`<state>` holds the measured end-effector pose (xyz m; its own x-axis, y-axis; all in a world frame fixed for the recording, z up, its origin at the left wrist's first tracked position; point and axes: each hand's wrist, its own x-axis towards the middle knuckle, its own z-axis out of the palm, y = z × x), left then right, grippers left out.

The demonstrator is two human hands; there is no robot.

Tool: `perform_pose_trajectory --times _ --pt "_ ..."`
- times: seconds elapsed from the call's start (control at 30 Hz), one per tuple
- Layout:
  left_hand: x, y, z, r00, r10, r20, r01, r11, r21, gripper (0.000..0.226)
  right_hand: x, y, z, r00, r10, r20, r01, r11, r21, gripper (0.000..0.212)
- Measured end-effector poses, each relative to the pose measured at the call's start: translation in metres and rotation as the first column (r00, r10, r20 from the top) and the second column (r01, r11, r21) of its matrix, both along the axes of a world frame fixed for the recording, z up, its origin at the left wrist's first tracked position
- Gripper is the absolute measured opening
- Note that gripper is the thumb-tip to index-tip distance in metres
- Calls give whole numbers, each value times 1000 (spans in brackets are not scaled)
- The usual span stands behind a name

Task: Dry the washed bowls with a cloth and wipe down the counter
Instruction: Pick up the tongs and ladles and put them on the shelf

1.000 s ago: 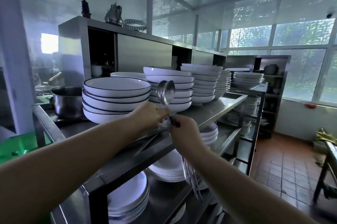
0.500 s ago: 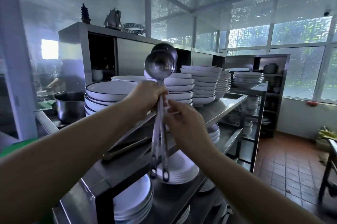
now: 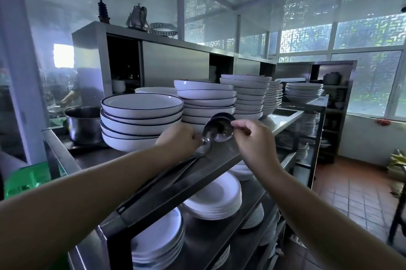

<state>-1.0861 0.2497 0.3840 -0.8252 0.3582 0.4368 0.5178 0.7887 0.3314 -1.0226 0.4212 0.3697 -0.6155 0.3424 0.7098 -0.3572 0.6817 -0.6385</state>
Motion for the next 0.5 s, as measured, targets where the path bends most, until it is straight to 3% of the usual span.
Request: perform_pose_trajectory --times 0.3,0.5 --pt "-26 11 -36 988 142 -60 -152 956 -249 22 -38 19 -34 992 -4 125 0 999 34 25" --pt "-30 7 -34 978 145 -149 -193 897 -397 33 -48 16 -39 987 22 158 -31 998 53 25"
